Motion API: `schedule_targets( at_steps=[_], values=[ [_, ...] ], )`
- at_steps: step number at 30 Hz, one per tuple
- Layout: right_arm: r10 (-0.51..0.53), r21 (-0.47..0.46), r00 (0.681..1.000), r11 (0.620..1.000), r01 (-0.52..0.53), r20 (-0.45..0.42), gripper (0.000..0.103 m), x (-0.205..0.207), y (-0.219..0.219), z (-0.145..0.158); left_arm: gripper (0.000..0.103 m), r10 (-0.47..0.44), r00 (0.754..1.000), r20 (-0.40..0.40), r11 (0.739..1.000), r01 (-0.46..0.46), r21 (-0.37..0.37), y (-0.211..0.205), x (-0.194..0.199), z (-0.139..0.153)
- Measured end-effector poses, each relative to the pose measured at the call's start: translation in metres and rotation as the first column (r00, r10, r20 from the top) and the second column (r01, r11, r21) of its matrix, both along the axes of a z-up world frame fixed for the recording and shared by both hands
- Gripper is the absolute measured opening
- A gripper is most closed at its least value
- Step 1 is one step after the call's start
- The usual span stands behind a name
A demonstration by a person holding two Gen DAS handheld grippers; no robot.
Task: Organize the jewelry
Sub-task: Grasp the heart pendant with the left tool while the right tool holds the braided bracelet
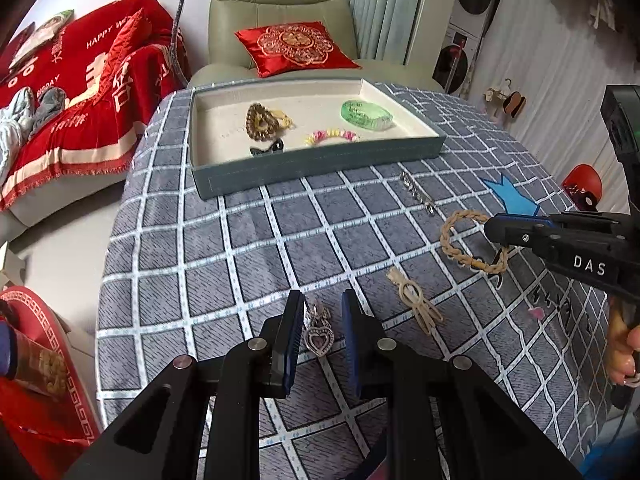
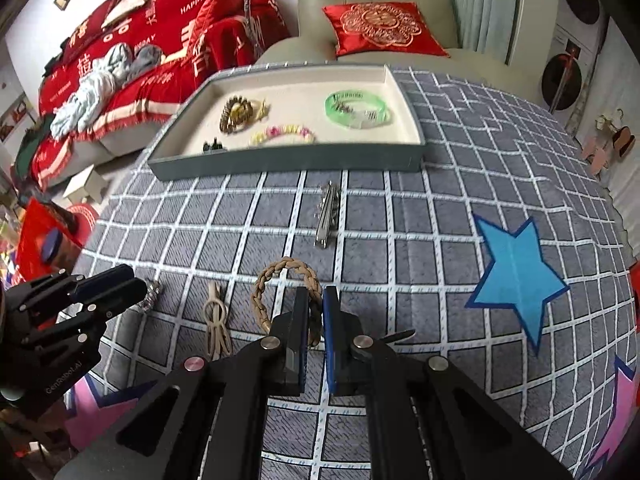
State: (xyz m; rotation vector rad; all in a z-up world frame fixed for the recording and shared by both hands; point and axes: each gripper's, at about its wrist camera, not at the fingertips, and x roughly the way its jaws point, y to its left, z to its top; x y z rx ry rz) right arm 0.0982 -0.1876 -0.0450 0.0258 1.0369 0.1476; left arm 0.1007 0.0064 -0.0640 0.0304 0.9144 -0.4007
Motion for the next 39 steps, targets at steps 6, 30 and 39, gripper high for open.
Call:
schedule_targets(
  at_steps=[6, 30, 39],
  values=[
    [-0.012, 0.034, 1.0, 0.999, 0.011, 0.018, 0.007, 0.001, -0.004, 0.007, 0.036, 0.008, 1.0, 0.02, 1.0, -0.008, 0.001, 0.008, 0.002, 0.01],
    [-0.001, 0.084, 1.0, 0.996, 0.0, 0.016, 0.007, -0.008, -0.001, 0.006, 0.103, 0.085, 0.996, -0.004, 0.992, -0.084, 0.09, 0.005, 0.0, -0.009],
    [-0.01, 0.091, 1.0, 0.996, 0.008, 0.022, 0.007, -0.011, -0.006, 0.008, 0.061, 0.045, 0.997, -0.061, 0.995, -0.039, 0.095, -0.006, 0.001, -0.028]
  ],
)
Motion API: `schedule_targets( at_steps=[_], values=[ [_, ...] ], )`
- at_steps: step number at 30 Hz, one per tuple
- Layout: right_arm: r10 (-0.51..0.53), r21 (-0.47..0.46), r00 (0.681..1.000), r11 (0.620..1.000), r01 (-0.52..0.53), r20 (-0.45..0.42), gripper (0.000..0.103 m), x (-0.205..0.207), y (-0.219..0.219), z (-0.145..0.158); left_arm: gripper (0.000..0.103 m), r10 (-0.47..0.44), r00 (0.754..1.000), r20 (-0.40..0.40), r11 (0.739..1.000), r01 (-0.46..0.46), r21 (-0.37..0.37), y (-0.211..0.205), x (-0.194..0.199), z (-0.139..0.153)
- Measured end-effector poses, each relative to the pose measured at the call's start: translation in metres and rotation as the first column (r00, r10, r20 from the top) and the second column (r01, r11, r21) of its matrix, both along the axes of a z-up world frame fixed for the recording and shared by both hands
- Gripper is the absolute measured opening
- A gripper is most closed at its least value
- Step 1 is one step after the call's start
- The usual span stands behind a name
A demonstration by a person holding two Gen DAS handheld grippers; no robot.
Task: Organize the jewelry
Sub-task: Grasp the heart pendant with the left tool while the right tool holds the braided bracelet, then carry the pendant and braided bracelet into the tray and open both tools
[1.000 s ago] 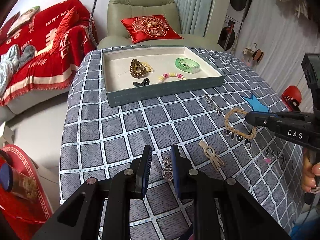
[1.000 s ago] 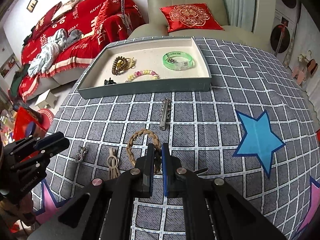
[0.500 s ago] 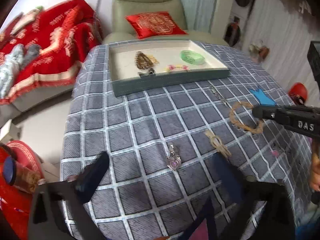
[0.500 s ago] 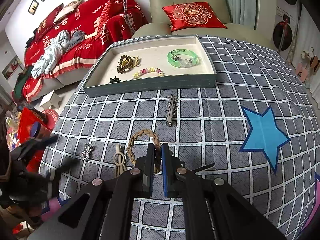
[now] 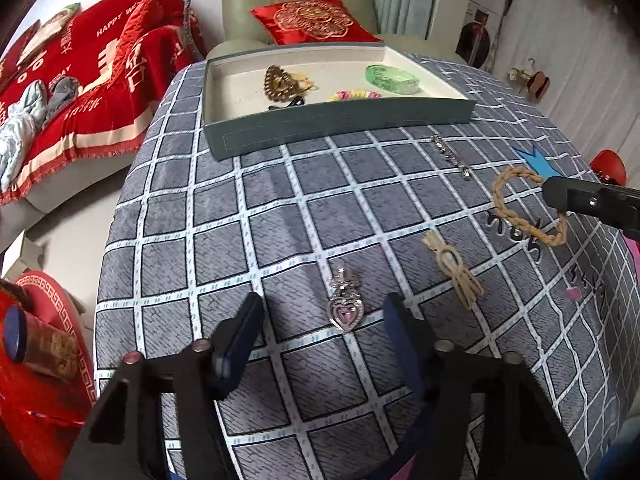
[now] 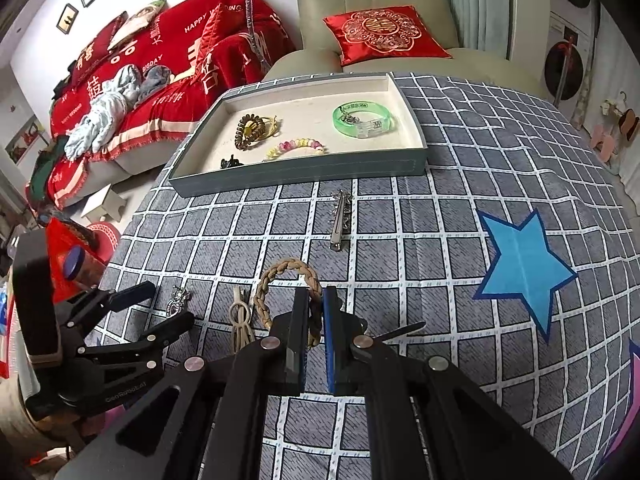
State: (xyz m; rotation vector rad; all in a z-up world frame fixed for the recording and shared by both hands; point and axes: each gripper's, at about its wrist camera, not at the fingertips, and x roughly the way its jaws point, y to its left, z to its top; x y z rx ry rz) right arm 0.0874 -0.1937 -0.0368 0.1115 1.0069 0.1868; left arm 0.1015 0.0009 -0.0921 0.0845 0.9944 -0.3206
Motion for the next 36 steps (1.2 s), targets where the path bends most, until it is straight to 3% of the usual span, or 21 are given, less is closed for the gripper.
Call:
schedule_targets(
  at_steps=[1, 2, 12, 22, 26, 31, 36],
  values=[
    [-0.001, 0.0, 1.0, 1.0, 0.001, 0.001, 0.007, 0.0, 0.0, 0.0, 0.04, -0.013, 1.0, 0.009, 1.0, 0.013, -0.004, -0.001, -0.001, 0.001],
    [-0.001, 0.0, 1.0, 1.0, 0.001, 0.001, 0.007, 0.001, -0.001, 0.0, 0.034, -0.024, 1.0, 0.012, 1.0, 0.024, -0.006, -0.002, -0.002, 0.002],
    [-0.006, 0.029, 1.0, 1.0, 0.006, 0.014, 0.007, 0.006, -0.006, 0.008, 0.034, -0.032, 0.999, -0.005, 0.995, 0.031, -0.099, 0.003, 0.001, 0.017],
    [-0.016, 0.08, 0.998, 0.997, 0.012, 0.054, 0.007, 0.035, -0.014, 0.033, 0.034, -0.043, 0.995, 0.09, 0.991, 0.054, -0.121, 0.006, 0.025, 0.063],
    [-0.02, 0.096, 0.998, 0.995, 0.013, 0.065, 0.007, 0.058, -0.016, 0.045, 0.034, -0.03, 0.989, 0.145, 0.992, 0.048, -0.118, 0.008, 0.05, 0.085],
    [-0.041, 0.144, 0.998, 0.989, 0.033, 0.051, 0.007, 0.096, -0.018, 0.053, 0.034, 0.006, 0.987, 0.159, 0.988, 0.019, -0.153, 0.012, 0.098, 0.104],
    [-0.063, 0.174, 0.998, 0.983, 0.057, 0.029, 0.007, 0.135, -0.017, 0.051, 0.034, 0.034, 0.984, 0.173, 0.99, -0.01, -0.14, 0.013, 0.139, 0.109]
  ],
)
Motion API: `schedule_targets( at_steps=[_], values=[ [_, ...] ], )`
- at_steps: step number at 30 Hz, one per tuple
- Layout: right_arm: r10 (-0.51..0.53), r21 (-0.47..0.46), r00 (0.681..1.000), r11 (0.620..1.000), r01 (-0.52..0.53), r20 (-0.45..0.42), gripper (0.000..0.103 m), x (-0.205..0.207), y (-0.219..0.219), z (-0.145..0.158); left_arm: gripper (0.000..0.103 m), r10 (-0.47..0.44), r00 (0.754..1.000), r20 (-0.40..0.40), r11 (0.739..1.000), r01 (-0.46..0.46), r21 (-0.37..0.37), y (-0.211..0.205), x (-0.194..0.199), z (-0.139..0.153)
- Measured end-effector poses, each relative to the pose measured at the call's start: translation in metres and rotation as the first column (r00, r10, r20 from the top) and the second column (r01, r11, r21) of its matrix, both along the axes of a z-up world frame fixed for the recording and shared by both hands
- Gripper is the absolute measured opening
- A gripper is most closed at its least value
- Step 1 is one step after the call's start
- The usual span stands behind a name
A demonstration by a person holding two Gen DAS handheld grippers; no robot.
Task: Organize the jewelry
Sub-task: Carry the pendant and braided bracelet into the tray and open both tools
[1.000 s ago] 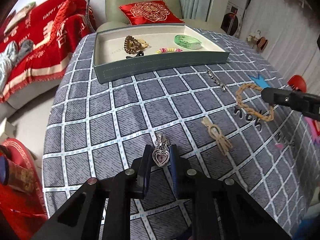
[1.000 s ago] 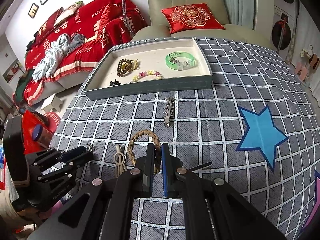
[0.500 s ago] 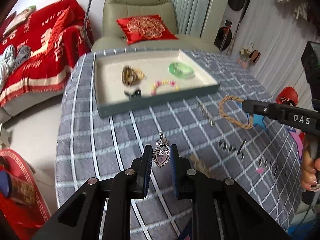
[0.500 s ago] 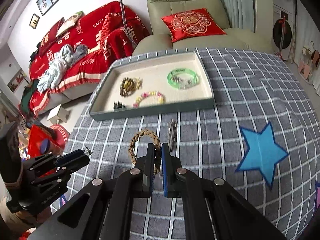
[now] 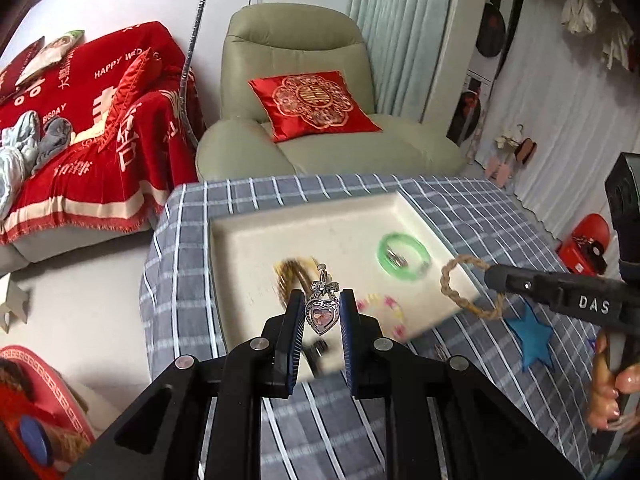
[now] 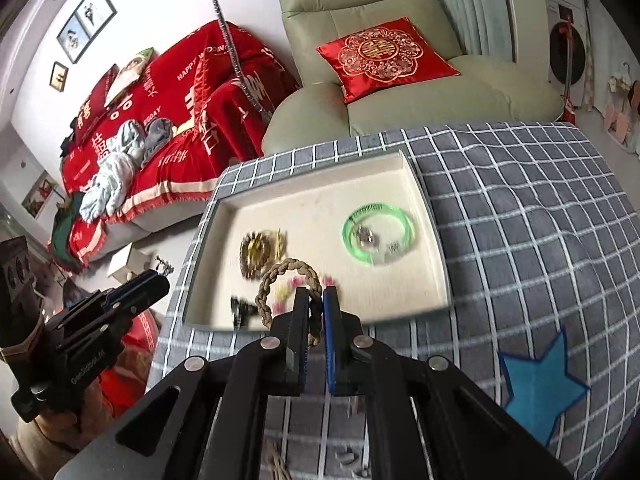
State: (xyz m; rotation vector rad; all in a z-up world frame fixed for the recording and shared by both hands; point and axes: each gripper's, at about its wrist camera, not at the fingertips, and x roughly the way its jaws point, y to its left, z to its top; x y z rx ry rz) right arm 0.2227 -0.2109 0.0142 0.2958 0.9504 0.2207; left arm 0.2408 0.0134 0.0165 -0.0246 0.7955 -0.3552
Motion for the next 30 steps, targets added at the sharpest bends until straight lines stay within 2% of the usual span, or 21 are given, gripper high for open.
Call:
schedule_targets(
  at_steps=[5, 11, 21, 30],
  values=[
    [-0.004, 0.001, 1.0, 1.0, 0.004, -0.025, 0.007, 0.033, 0.007, -0.014, 0.034, 0.028, 0.999, -0.022, 1.0, -0.028, 0.009, -0.003, 0.034, -0.014],
    [-0.009, -0.002, 0.999, 1.0, 0.009, -0.051, 0.007, 0.064, 0.018, -0.039, 0.034, 0.072, 0.995, -0.072, 0.997, -0.07, 0.028, -0.005, 0.068, -0.048],
    [-0.035, -0.011, 0.995, 0.999, 0.034, -0.096, 0.007, 0.091, 0.022, -0.08, 0.034, 0.085, 0.991, -0.099, 0.993, -0.076, 0.091, -0.014, 0.083, -0.081],
    [-0.034, -0.047, 0.991, 0.999, 0.028, -0.127, 0.008, 0.094, 0.024, -0.101, 0.034, 0.1, 0.993, -0.068, 0.984, -0.089, 0.156, -0.021, 0.078, -0.087]
  ],
)
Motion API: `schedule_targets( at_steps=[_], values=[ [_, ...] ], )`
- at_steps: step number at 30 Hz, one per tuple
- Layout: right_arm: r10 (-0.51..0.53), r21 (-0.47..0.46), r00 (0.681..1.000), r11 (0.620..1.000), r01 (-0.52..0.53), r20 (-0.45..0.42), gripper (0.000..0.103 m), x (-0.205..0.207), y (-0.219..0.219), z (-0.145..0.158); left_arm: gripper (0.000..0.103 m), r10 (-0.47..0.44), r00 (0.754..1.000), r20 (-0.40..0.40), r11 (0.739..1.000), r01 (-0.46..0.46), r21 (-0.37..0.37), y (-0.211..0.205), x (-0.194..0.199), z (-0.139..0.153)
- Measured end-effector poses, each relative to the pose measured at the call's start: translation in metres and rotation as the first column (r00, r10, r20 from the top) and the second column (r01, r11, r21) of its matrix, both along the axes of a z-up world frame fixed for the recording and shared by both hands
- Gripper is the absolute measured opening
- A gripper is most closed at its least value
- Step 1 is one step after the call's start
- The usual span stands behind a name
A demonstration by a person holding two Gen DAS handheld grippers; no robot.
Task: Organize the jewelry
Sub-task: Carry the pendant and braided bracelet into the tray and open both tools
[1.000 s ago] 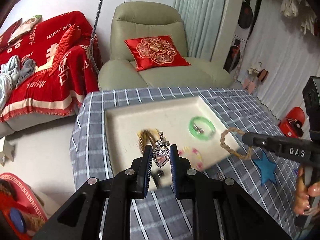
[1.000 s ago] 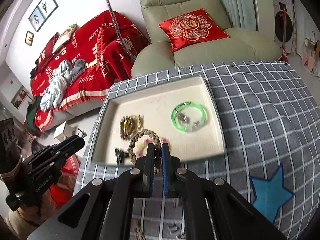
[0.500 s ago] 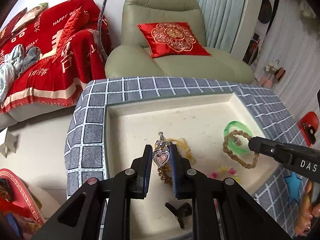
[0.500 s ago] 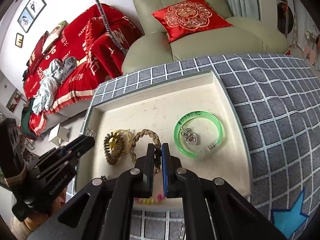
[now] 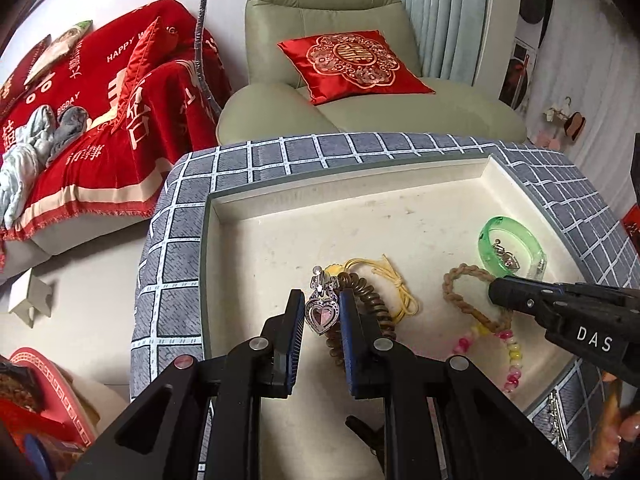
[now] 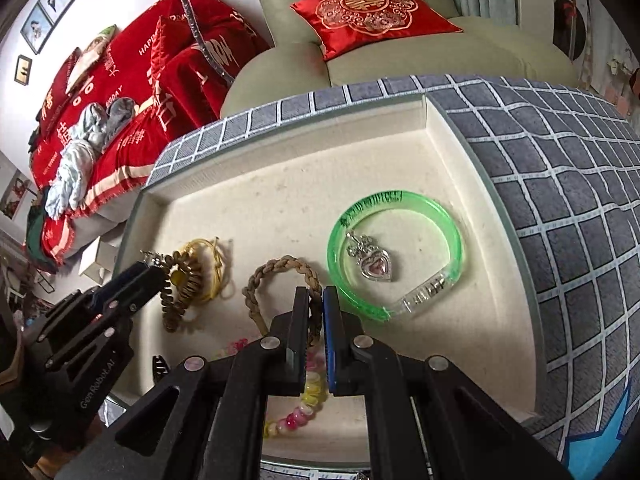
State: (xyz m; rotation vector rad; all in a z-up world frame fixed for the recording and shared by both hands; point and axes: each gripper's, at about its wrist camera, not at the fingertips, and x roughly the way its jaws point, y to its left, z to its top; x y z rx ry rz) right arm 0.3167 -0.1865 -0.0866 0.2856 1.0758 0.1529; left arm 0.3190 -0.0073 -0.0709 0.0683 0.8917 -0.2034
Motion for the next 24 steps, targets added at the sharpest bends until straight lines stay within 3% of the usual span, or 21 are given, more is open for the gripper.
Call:
schedule_targets(
  at_steps=[5, 7, 9, 20, 21, 22, 23, 24],
  values=[
    [-0.001, 0.005, 1.0, 1.0, 0.001, -0.008, 0.012, 0.0, 0.0, -0.002, 0.034, 0.0, 1.0, 0.002, 1.0, 0.0, 0.014, -0.001, -0.002, -0.002],
    [0.003, 0.019, 1.0, 1.0, -0.003, -0.01, 0.027, 0.0, 0.001, -0.001, 0.034, -0.004, 1.0, 0.005, 1.0, 0.003, 0.018, -0.002, -0.002, -0.001],
    [0.002, 0.039, 1.0, 0.999, -0.002, -0.001, 0.072, -0.002, 0.001, 0.001, 0.034, -0.009, 1.0, 0.007, 1.0, 0.009, 0.021, -0.003, -0.004, -0.001],
    [-0.042, 0.103, 0.996, 0.994, 0.034, 0.077, 0.074, -0.031, -0.014, 0.034, 0.035, 0.006, 1.0, 0.017, 1.0, -0.007, 0.019, -0.003, -0.006, 0.001],
    [-0.047, 0.107, 0.996, 0.994, 0.038, 0.078, 0.074, -0.033, -0.016, 0.036, 0.04, 0.002, 1.0, 0.022, 1.0, -0.002, 0.021, -0.004, -0.007, 0.002],
    [-0.052, 0.111, 0.995, 0.993, 0.043, 0.079, 0.074, -0.037, -0.018, 0.037, 0.073, -0.001, 1.0, 0.025, 1.0, 0.001, 0.026, -0.004, -0.007, 0.003],
    [-0.059, 0.117, 0.995, 0.992, 0.05, 0.081, 0.074, -0.041, -0.021, 0.039, 0.09, 0.001, 1.0, 0.028, 1.0, -0.002, 0.03, -0.004, -0.008, 0.004],
    [-0.065, 0.119, 0.995, 0.991, 0.055, 0.081, 0.074, -0.044, -0.024, 0.04, 0.1, 0.009, 0.999, 0.051, 1.0, -0.01, 0.021, -0.003, -0.011, 0.008]
  ],
)
